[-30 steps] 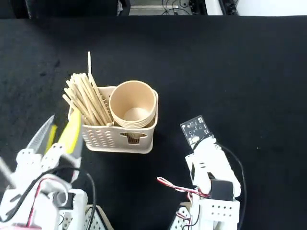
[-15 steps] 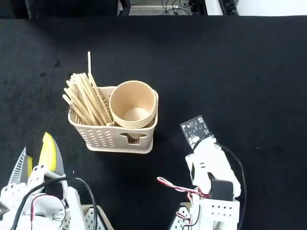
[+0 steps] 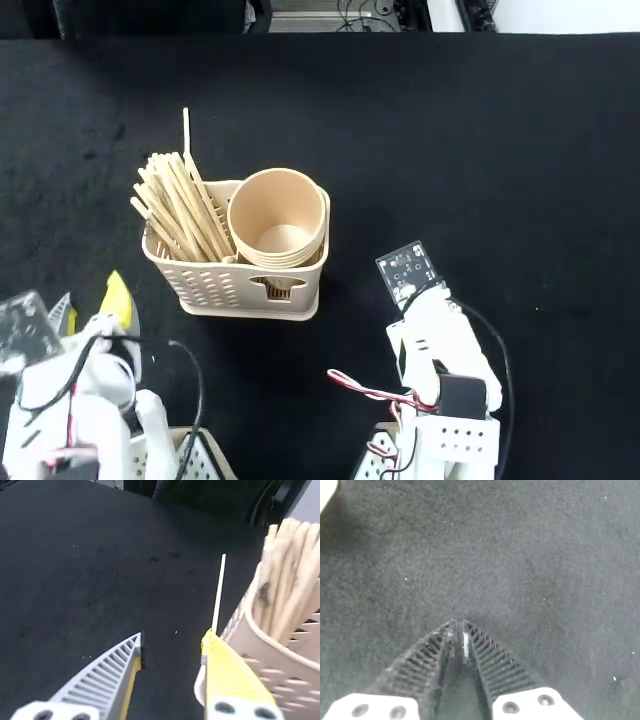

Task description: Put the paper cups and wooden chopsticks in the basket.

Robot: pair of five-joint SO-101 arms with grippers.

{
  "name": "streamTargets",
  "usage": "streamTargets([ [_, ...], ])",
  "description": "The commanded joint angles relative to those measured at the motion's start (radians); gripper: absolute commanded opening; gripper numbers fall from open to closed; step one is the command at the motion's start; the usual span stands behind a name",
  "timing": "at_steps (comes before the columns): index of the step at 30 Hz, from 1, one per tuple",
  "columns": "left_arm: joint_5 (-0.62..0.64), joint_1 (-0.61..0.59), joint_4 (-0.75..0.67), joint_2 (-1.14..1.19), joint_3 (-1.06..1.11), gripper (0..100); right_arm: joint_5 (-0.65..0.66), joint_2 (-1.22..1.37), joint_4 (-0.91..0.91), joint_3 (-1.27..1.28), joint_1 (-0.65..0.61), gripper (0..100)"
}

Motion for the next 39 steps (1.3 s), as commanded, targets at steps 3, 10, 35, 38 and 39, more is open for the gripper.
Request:
streamTargets([
  [3,-0.011,-0.015,-0.173,-0.002,0.274,20,0.008,-0.070,-0.005,-0.002,-0.008,1.3],
  [10,-0.017,-0.199,-0.281,-0.002,0.495,20,0.008,-0.070,-0.005,-0.002,-0.008,1.3],
  [35,-0.018,0.111,-0.206,0.002,0.716,3,-0.021,-0.070,0.068,-0.002,-0.219,1.6],
  [38,-0.018,0.120,-0.204,0.002,0.716,3,-0.193,-0.071,0.052,-0.002,-0.252,1.6],
  [39,-0.018,0.120,-0.204,0.002,0.716,3,-0.259,-0.070,0.035,-0.002,-0.252,1.6],
])
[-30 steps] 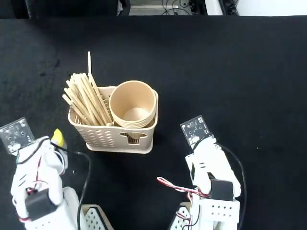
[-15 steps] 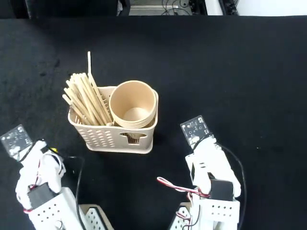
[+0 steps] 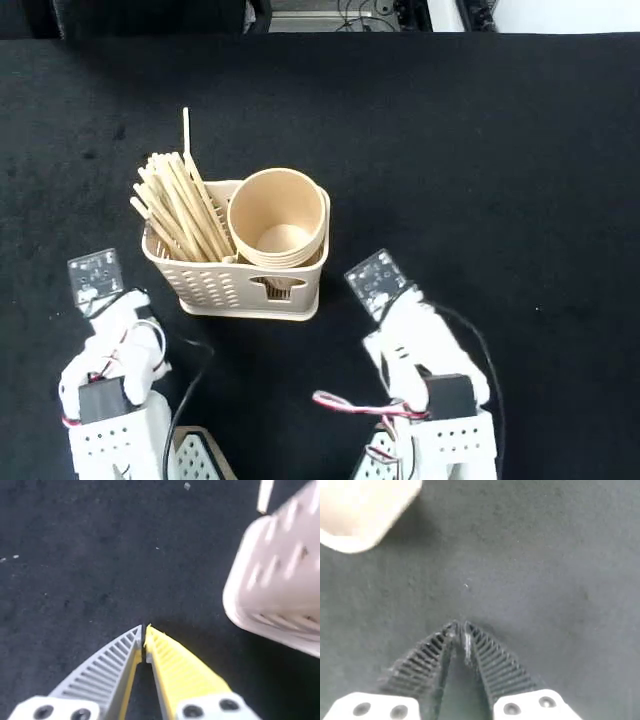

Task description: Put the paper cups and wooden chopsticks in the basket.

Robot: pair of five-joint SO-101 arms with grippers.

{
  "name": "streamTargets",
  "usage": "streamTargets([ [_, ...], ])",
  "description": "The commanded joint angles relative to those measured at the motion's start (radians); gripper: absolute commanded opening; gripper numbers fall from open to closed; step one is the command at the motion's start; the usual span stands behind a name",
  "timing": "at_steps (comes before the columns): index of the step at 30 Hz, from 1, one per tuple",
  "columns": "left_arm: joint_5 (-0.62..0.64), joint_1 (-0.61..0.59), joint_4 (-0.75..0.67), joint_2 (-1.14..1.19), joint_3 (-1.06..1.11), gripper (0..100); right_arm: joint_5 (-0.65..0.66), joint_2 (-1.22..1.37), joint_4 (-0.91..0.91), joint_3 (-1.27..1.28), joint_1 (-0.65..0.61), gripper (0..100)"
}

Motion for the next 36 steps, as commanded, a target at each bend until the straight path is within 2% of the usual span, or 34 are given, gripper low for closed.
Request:
streamTargets([
  [1,-0.006,0.015,0.005,-0.006,0.016,3,-0.233,-0.070,-0.031,-0.002,-0.028,1.6],
  [5,-0.006,0.016,0.005,-0.006,0.016,3,-0.485,-0.064,-0.081,-0.002,-0.025,1.6],
  [9,-0.006,0.016,0.005,-0.006,0.016,3,-0.592,-0.067,-0.107,-0.002,-0.023,1.6],
  [16,-0.006,0.015,0.005,-0.006,0.016,3,-0.597,-0.062,-0.094,-0.002,-0.023,1.5],
  [21,-0.006,-0.019,0.005,-0.006,0.016,3,-0.592,-0.070,0.058,-0.002,-0.020,1.5],
  [27,-0.006,-0.059,0.005,-0.006,0.016,3,-0.600,-0.068,0.058,-0.002,0.133,1.4],
  [36,-0.006,-0.059,0.005,-0.006,0.016,3,-0.600,-0.068,0.058,-0.002,0.152,1.3],
])
